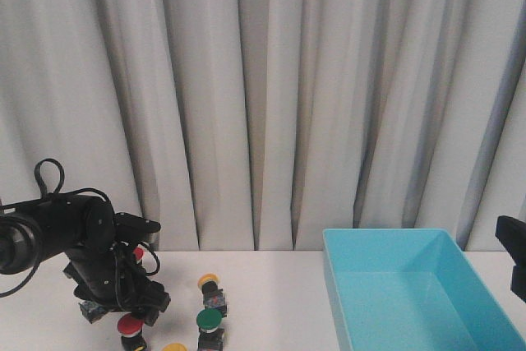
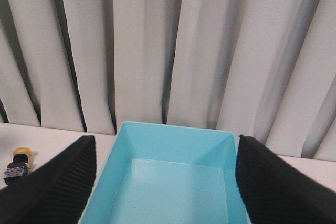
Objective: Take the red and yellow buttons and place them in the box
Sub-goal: 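Close the left gripper on the red button cap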
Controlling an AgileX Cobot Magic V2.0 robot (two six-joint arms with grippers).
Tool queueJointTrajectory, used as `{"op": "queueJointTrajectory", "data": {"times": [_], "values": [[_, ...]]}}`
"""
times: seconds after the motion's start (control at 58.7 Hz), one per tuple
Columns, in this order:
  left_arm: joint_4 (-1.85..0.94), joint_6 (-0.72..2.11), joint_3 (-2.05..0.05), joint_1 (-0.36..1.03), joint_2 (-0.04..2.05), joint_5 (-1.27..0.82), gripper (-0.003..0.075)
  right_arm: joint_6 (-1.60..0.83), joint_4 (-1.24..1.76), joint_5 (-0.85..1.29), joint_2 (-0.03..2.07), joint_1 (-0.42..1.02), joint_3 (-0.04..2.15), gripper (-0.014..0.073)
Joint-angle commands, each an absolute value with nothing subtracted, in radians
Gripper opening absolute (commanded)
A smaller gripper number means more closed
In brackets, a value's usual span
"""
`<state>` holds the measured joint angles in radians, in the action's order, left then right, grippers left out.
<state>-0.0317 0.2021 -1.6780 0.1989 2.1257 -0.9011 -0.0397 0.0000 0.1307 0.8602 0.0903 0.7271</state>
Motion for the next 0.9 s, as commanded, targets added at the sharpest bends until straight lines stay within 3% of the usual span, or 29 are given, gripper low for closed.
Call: {"op": "queueJointTrajectory", "data": {"times": [0.0, 0.375, 0.885], "values": [[-0.035, 0.199, -1.708, 0.203, 2.070, -0.868, 0.0549, -0.048, 0.000, 0.053, 0.860, 0.091, 0.761, 0.0544], [-0.033, 0.199, -1.707, 0.203, 2.070, -0.871, 0.0465, -0.048, 0.000, 0.053, 0.860, 0.091, 0.761, 0.0544], [-0.035, 0.179, -1.708, 0.203, 2.128, -0.864, 0.0463, -0.048, 0.000, 0.053, 0.860, 0.091, 0.761, 0.0544]]}}
